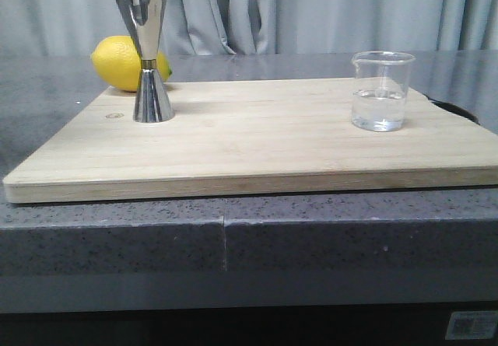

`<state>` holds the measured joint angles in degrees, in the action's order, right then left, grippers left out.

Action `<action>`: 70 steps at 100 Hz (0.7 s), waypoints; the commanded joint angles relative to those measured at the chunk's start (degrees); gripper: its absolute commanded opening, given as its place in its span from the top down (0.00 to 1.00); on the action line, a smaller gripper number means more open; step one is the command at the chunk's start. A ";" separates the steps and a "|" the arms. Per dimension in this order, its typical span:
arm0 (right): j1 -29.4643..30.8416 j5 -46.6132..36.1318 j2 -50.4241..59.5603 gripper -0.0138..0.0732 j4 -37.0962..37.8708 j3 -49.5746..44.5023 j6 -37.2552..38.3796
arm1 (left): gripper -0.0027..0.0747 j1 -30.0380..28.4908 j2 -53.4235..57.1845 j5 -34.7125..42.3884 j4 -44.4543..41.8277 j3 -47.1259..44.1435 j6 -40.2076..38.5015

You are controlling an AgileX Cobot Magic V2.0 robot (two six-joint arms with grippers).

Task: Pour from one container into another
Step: 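Move the left gripper down toward the steel jigger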

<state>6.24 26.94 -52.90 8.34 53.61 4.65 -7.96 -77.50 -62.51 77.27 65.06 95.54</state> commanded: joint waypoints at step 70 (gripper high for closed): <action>-0.08 -4.15 0.34 0.07 1.26 1.82 -0.21 | 0.21 4.54 -11.81 -10.23 5.30 1.83 7.70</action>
<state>6.24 26.94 -52.92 8.47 53.61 4.65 -4.99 -90.19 -68.30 79.20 65.14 102.72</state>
